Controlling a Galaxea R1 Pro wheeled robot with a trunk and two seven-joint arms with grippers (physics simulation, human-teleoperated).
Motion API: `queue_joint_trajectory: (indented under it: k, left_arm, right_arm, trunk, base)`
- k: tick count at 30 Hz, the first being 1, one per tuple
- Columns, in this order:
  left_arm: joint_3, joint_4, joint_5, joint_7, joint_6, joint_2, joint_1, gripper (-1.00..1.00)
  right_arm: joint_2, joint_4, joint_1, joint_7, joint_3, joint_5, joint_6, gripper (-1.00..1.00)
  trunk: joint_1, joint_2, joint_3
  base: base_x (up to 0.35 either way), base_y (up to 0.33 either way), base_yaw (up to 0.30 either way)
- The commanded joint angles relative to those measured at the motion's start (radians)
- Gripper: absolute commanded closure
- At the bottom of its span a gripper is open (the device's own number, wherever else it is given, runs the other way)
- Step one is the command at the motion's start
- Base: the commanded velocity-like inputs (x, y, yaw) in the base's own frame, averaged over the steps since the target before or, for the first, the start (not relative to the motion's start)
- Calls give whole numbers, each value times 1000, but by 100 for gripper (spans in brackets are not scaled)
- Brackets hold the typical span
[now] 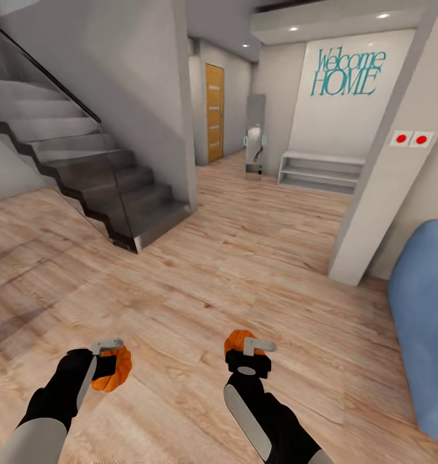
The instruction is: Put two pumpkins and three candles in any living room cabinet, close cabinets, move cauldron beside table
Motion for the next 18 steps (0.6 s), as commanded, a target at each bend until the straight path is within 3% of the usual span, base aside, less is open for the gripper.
queue_joint_trajectory:
  k: [1, 18]
  left_arm:
    - [0, 0, -2, 3, 0, 0, 0, 100]
    - [-1, 0, -2, 4, 0, -1, 1, 100]
  right_arm:
    - [0, 0, 0, 0, 0, 3, 0, 100]
    - [0, -2, 0, 0, 0, 3, 0, 100]
  trunk:
    - [0, 0, 0]
    - [0, 0, 0]
  base:
    - [0, 0, 291]
    - [0, 0, 291]
